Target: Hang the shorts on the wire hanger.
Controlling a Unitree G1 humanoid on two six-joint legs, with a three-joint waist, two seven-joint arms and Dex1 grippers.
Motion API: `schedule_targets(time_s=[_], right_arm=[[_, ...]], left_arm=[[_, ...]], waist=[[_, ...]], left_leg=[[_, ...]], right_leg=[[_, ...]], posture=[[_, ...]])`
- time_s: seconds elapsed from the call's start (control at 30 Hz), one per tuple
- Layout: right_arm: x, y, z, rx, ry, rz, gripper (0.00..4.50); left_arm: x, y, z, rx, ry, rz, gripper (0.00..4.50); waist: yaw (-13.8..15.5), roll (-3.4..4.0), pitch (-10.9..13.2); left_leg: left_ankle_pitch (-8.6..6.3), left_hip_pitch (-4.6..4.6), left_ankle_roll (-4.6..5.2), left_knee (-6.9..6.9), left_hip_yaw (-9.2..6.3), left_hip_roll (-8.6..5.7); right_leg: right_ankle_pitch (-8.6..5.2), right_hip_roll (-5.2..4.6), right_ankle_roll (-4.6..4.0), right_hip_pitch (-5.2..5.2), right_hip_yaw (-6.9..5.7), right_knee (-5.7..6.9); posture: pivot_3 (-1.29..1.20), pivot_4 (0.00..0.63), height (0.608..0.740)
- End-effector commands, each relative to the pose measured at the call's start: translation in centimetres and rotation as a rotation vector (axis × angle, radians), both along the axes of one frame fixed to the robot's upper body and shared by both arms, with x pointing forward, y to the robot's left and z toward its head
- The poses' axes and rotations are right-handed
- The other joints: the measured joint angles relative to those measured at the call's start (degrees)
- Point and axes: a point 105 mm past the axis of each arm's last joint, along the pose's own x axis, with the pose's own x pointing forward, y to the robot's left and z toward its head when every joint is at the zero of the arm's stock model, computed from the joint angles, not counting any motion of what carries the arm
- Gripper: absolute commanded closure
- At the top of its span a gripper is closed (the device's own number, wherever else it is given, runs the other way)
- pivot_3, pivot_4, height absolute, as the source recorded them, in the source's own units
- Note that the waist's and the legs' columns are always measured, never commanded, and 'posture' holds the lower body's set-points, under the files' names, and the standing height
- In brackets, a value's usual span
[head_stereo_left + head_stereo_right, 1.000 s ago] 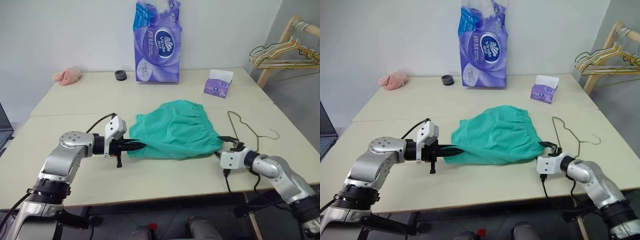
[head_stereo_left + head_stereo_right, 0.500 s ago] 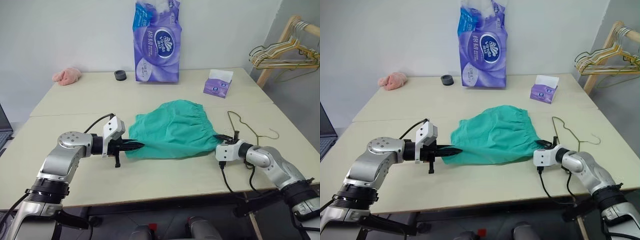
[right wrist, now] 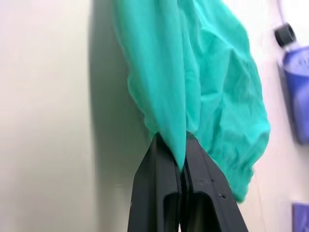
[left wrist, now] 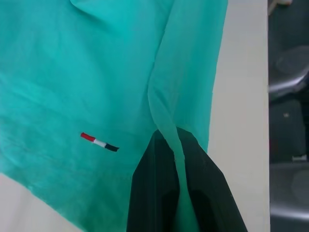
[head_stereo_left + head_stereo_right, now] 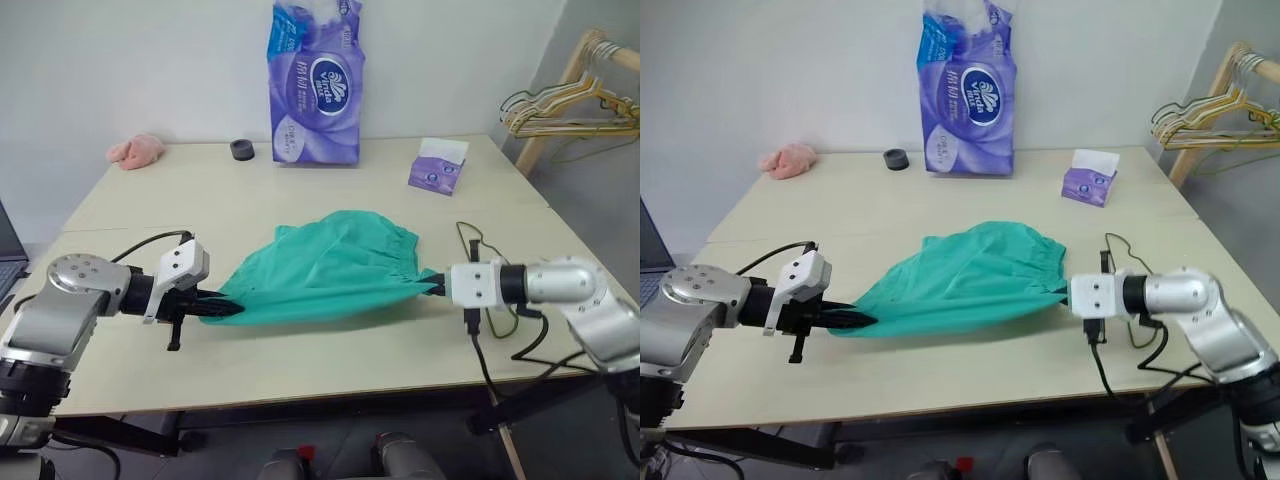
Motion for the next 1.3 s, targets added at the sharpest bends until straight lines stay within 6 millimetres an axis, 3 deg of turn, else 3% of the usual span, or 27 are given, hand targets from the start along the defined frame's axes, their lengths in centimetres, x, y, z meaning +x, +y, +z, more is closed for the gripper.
schedule_targets(time_s=[0.03, 0.1, 0.17, 0.27, 0.37, 0.4, 0.47, 0.53, 0.57, 0.63, 0.7, 0.77, 0.9, 0.97, 1.03, 1.13, 1.2, 1.3], right_arm=[[4.5, -1.0, 1.6, 0.024, -0.049, -0.146, 4.48], [10.0, -1.9, 3.6, 0.025, -0.203, -0.304, 4.48], [13.8, -2.3, 6.2, 0.021, -0.353, -0.418, 4.48], [17.0, -2.3, 12.5, 0.051, -0.62, -0.561, 4.48], [16.8, -2.5, 19.3, 0.097, -0.868, -0.609, 4.48], [16.5, -2.5, 20.6, 0.116, -0.91, -0.613, 4.48], [15.6, -2.6, 23.5, 0.177, -0.997, -0.6, 4.48], [13.5, -3.1, 26.7, 0.325, -1.057, -0.535, 4.48], [12.6, -3.2, 27.4, 0.365, -1.077, -0.494, 4.48], [11.8, -3.2, 27.5, 0.374, -1.095, -0.441, 4.48], [10.2, -3.2, 24.7, 0.347, -1.075, -0.33, 4.48], [8.8, -3.1, 22.1, 0.402, -0.975, -0.305, 4.48], [6.5, -1.5, 17.2, 0.371, -0.756, -0.243, 4.48], [3.7, 0.5, 13.4, 0.287, -0.484, -0.092, 4.48], [1.3, 1.1, 11.3, 0.221, -0.309, -0.007, 4.48], [-1.4, 0.6, 8.7, 0.129, -0.121, 0.051, 4.48], [-4.1, 0.5, 6.4, 0.075, 0.07, 0.098, 4.48], [-6.7, 1.0, 4.4, 0.054, 0.233, 0.137, 4.48]], left_arm=[[4.5, 0.1, 0.3, 0.022, -0.145, 0.106, 4.5], [9.5, -0.4, 1.6, 0.046, -0.306, 0.224, 4.5], [13.3, -1.2, 3.5, 0.08, -0.437, 0.322, 4.5], [17.1, -2.9, 8.5, 0.126, -0.654, 0.436, 4.5], [18.2, -3.7, 16.8, 0.03, -0.898, 0.562, 4.5], [18.1, -3.8, 18.5, 0.003, -0.94, 0.579, 4.5], [17.4, -3.8, 21.6, 0.008, -1.042, 0.556, 4.5], [15.6, -2.8, 26.3, 0.043, -1.237, 0.527, 4.5], [15.0, -2.3, 27.4, 0.086, -1.302, 0.51, 4.5], [14.5, -1.9, 27.9, 0.127, -1.342, 0.486, 4.5], [13.3, 0.2, 29.1, 0.288, -1.495, 0.484, 4.5], [12.9, 1.8, 28.6, 0.404, -1.542, 0.478, 4.5], [13.4, 3.6, 24.2, 0.316, -1.3, 0.465, 4.5], [12.5, 3.7, 17.5, 0.261, -0.913, 0.265, 4.5], [10.0, 4.2, 12.5, 0.252, -0.643, 0.085, 4.5], [6.2, 5.4, 7.1, 0.257, -0.363, -0.018, 4.5], [1.5, 5.9, 1.9, 0.266, -0.106, -0.097, 4.5], [-3.0, 5.8, -1.5, 0.274, 0.087, -0.146, 4.5]], waist=[[0.8, -0.02, 0.0], [1.2, -0.12, 0.1], [1.3, -0.32, 0.2], [0.7, -0.36, 0.2], [-0.3, -0.4, 0.1], [-0.8, -0.4, 0.1], [-1.8, -0.39, 0.1], [-2.7, -0.39, 0.1], [-3.1, -0.39, 0.1], [-4.0, -0.39, 0.1], [-4.1, -0.39, 0.1], [-4.4, -0.4, 0.1], [-3.8, 0.1, 0.6], [-3.5, 0.35, 0.8], [-3.6, 0.45, 0.8], [-3.7, 0.42, 0.8], [-3.9, 0.41, 0.8], [-4.1, 0.39, 0.8]], left_leg=[[0.01, 0.05, 0.01, 0.04, 0.07, -0.02], [0.02, 0.05, 0.01, 0.1, 0.15, -0.12], [0.14, -0.19, 0.08, 0.16, 0.15, -0.27], [0.22, -1.17, -0.07, 0.13, 0.07, -0.28], [0.62, -2.82, -0.76, 0.05, 0.08, -0.18], [0.65, -3.34, -0.8, 0.0, 0.13, -0.2], [0.61, -4.0, -0.85, -0.17, 0.34, -0.21], [0.59, -4.03, -0.84, -0.43, 0.52, -0.29], [0.56, -4.07, -0.79, -0.49, 0.67, -0.33], [0.54, -4.07, -0.75, -0.58, 0.82, -0.4], [0.54, -3.96, -0.71, -0.55, 0.82, -0.37], [0.39, -3.76, -0.46, -0.48, 0.73, -0.22], [0.43, -2.81, 0.0, 0.05, 0.72, -0.59], [0.6, -2.07, 0.29, 0.05, 0.79, -0.82], [0.68, -1.78, 0.43, 0.03, 0.79, -1.09], [0.69, -1.88, 0.42, 0.07, 0.44, -0.51], [0.67, -2.06, 0.41, 0.07, 0.31, -0.35], [0.42, -2.09, 0.73, 0.02, 0.32, -0.22]], right_leg=[[0.01, 0.0, 0.01, -0.01, -0.04, 0.0], [0.07, 0.0, 0.1, -0.06, -0.07, 0.0], [0.31, 0.01, 0.17, -0.29, -0.06, 0.0], [0.77, -0.1, -0.18, -1.34, 0.01, 0.08], [0.76, -0.61, -0.17, -3.2, 0.14, 0.12], [0.76, -0.67, -0.17, -3.72, 0.13, 0.21], [0.76, -0.86, -0.17, -4.58, -0.08, 0.22], [0.75, -1.08, -0.16, -4.69, -0.31, 0.09], [0.75, -1.16, -0.15, -4.75, -0.33, 0.04], [0.72, -1.24, -0.11, -4.83, -0.28, 0.04], [0.72, -1.21, -0.1, -4.73, -0.25, 0.12], [0.72, -1.06, -0.1, -4.38, -0.35, 0.12], [0.79, -0.99, 0.09, -3.3, -0.31, 0.74], [0.8, -0.96, 0.28, -2.58, -0.14, 0.81], [0.66, -0.92, 0.49, -2.2, -0.32, 0.71], [0.86, -0.76, 0.12, -2.22, -0.52, 0.73], [0.86, -0.7, 0.07, -2.36, -0.61, 0.64], [0.77, -0.96, -0.08, -2.43, -0.5, 0.49]], posture=[[-0.06, 0.053, 0.74], [-0.06, 0.051, 0.74], [-0.05, 0.045, 0.74], [-0.06, 0.04, 0.74], [-0.06, 0.036, 0.74], [-0.07, 0.035, 0.74], [-0.09, 0.039, 0.74], [-0.09, 0.047, 0.74], [-0.09, 0.047, 0.74], [-0.09, 0.056, 0.74], [-0.08, 0.06, 0.74], [-0.07, 0.063, 0.74], [-0.08, 0.071, 0.74], [-0.08, 0.072, 0.74], [-0.09, 0.074, 0.74], [-0.09, 0.074, 0.74], [-0.08, 0.075, 0.74], [-0.07, 0.072, 0.74]])
